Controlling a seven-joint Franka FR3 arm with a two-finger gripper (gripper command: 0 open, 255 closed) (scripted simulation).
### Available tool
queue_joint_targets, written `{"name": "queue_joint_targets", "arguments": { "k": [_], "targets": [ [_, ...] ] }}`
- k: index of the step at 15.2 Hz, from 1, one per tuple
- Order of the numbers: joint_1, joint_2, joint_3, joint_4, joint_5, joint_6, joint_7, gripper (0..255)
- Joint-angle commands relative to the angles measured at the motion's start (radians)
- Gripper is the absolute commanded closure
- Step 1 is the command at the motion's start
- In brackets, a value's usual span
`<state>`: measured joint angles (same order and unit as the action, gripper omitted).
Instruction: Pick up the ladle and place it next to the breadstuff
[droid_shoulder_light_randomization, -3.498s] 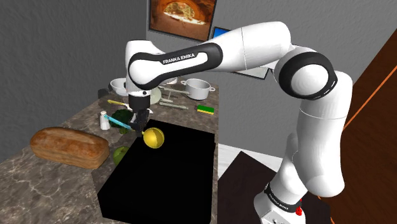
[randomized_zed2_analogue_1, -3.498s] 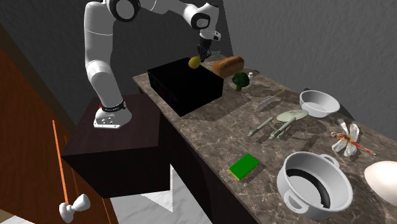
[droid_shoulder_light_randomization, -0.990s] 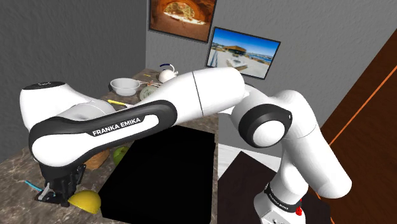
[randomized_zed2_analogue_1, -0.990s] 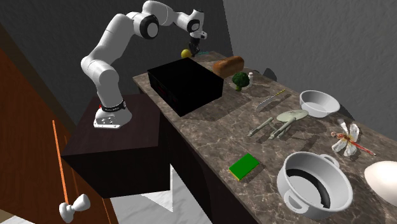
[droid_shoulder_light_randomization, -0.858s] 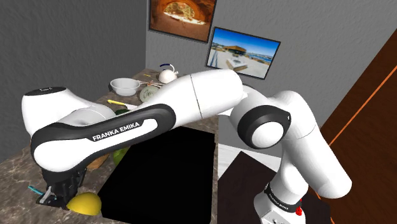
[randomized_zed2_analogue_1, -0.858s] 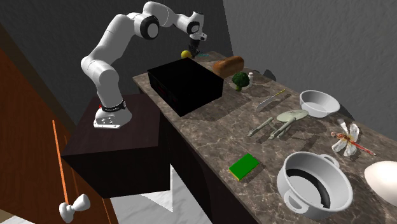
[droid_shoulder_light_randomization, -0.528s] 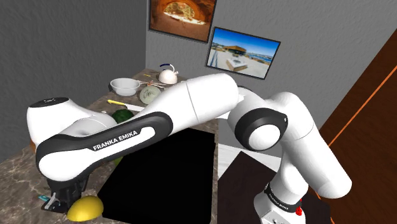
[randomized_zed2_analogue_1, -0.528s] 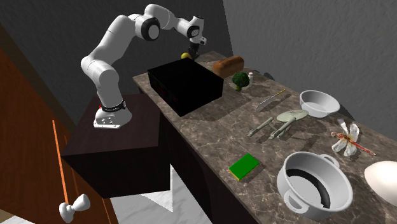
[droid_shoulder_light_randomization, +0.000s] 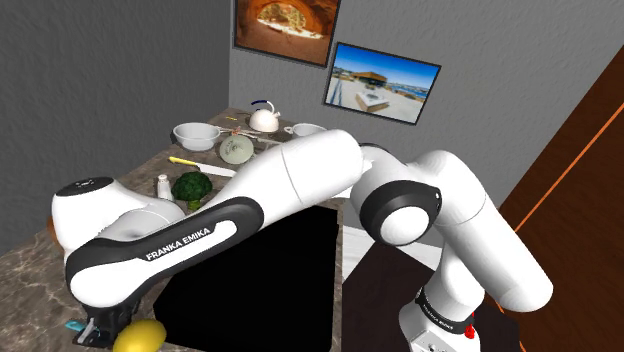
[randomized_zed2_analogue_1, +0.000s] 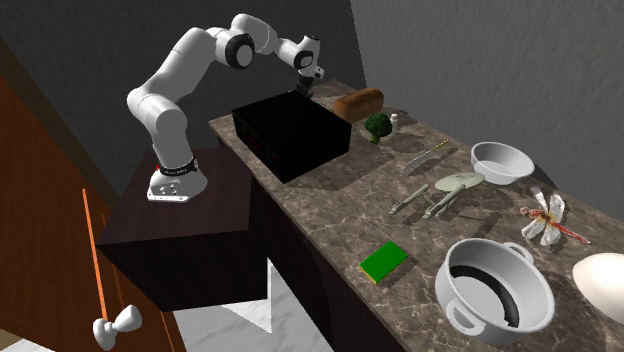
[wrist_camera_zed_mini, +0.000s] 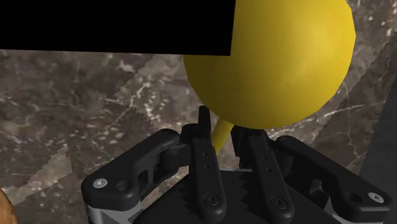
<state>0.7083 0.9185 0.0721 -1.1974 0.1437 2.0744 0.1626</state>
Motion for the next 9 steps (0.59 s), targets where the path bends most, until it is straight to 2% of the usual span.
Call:
{"name": "queue_joint_targets", "arguments": {
  "k": [1, 9],
  "targets": [
    [-0.004, 0.02, -0.004, 0.003, -0.002, 0.011, -0.003, 255],
    [-0.003, 0.043, -0.004, 0.006, -0.001, 0.031, -0.007, 255]
  ]
}}
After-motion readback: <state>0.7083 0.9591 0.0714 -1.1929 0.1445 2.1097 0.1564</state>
